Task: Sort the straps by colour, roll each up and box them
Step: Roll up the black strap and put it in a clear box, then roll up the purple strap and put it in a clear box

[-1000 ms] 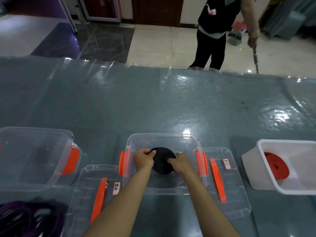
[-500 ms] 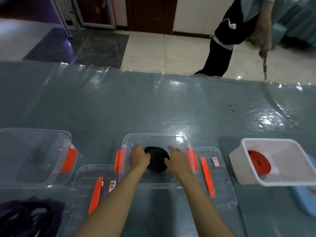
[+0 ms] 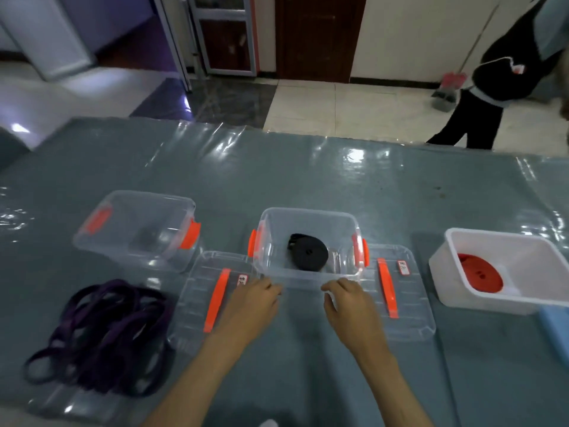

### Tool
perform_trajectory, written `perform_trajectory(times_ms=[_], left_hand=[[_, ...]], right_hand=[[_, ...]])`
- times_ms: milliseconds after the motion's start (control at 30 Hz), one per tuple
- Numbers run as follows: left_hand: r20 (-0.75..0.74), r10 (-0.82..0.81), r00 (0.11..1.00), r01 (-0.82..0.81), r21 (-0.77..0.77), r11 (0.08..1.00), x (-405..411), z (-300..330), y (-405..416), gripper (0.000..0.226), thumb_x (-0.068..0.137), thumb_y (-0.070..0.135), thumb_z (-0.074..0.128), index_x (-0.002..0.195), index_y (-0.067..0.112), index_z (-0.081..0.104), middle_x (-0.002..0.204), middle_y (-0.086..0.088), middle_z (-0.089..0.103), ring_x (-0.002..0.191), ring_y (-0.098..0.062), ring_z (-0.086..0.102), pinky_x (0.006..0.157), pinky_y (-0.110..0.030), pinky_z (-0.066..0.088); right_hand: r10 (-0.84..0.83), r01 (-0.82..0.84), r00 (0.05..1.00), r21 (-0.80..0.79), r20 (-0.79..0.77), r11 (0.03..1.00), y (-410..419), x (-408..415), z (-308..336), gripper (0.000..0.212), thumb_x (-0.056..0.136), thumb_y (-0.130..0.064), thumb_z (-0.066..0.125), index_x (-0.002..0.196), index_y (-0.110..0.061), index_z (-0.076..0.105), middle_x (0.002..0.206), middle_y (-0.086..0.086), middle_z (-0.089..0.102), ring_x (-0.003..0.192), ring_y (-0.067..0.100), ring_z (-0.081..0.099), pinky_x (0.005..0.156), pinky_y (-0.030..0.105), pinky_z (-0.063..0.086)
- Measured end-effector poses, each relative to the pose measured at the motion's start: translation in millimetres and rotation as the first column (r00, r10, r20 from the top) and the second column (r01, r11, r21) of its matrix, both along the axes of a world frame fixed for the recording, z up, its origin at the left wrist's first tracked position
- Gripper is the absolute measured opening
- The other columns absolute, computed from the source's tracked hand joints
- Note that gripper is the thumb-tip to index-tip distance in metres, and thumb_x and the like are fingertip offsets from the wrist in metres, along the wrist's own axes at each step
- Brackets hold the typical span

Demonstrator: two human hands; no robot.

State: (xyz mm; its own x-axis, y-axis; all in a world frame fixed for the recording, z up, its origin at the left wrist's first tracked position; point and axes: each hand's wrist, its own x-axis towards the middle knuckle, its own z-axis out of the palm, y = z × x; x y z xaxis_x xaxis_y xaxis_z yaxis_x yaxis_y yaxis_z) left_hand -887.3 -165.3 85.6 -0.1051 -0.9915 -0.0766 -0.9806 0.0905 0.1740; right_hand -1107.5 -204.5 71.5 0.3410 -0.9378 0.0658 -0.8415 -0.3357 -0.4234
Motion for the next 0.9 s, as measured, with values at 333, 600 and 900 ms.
perform_trajectory(times_ms=[333, 600, 900], left_hand=[[0.097, 0.234, 0.967, -0.246, 0.137, 0.96, 70.9, -4.3, 107.6, 0.029, 0.104, 0.03, 0.051, 0.127, 0.026, 0.067, 0.125, 0.002, 0.068, 0.114, -0.025, 0.066, 0.094, -0.038, 0.05], [-0.052, 0.395, 0.917, -0.388, 0.105, 0.916, 170.9, -29.8, 133.6, 0.018, 0.101, 0.027, 0.06, 0.116, 0.024, 0.07, 0.11, 0.001, 0.067, 0.103, -0.027, 0.067, 0.08, -0.039, 0.05], [-0.191, 0.454, 0.87, -0.36, 0.382, 0.851, 350.7, -79.0, 132.4, 0.044, 0.094, 0.04, 0.075, 0.129, 0.021, 0.056, 0.121, 0.002, 0.065, 0.112, -0.024, 0.063, 0.083, -0.038, 0.054]], right_hand=[[0.102, -0.099, 0.995, 0.121, -0.016, 0.988, 67.0, 46.5, -12.8, 0.021, 0.099, -0.018, 0.059, 0.115, -0.016, 0.073, 0.116, 0.0, 0.07, 0.107, 0.025, 0.064, 0.086, 0.037, 0.052], [0.114, -0.105, 0.992, 0.153, -0.051, 0.983, 85.9, 139.6, -17.1, 0.024, 0.101, -0.024, 0.056, 0.119, -0.021, 0.072, 0.115, -0.001, 0.071, 0.108, 0.025, 0.067, 0.089, 0.037, 0.052], [0.05, -0.033, 0.997, 0.256, -0.059, 0.966, 95.0, 295.1, -32.5, 0.023, 0.097, -0.021, 0.063, 0.118, -0.023, 0.074, 0.118, 0.0, 0.072, 0.105, 0.028, 0.069, 0.087, 0.037, 0.053]])
